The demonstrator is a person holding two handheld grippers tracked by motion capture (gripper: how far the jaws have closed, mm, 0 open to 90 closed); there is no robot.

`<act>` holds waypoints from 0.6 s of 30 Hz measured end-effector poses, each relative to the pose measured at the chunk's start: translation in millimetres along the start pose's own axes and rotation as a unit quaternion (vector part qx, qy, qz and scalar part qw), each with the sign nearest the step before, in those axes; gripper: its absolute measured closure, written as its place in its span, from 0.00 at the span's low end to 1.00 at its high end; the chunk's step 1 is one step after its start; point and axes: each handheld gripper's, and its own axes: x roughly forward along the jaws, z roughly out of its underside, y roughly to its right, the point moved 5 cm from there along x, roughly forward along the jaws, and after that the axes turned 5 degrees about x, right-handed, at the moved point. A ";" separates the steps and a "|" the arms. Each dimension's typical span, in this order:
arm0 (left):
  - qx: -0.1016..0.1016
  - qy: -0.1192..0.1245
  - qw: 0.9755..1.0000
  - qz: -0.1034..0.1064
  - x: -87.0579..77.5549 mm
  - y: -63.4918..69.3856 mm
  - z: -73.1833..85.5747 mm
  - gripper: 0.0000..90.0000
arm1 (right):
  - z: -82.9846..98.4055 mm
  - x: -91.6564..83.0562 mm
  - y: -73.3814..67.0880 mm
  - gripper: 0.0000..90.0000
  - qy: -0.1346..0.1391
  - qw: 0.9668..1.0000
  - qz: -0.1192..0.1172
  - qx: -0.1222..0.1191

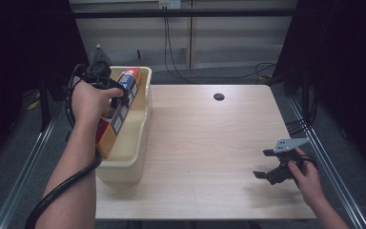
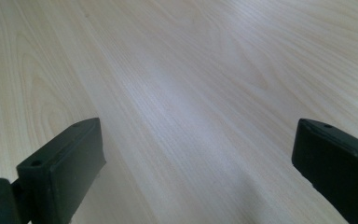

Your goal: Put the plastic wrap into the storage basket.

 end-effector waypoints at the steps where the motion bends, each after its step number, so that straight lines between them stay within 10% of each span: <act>1: -0.002 0.000 1.000 0.001 0.8 0.1 0.2 0.45 | 0.0 0.0 0.0 0.02 0.000 1.000 0.000 0.000; 18: -0.014 -0.015 1.000 0.003 19.6 -0.9 6.0 0.45 | 0.1 0.0 0.4 0.02 0.002 1.000 0.000 -0.002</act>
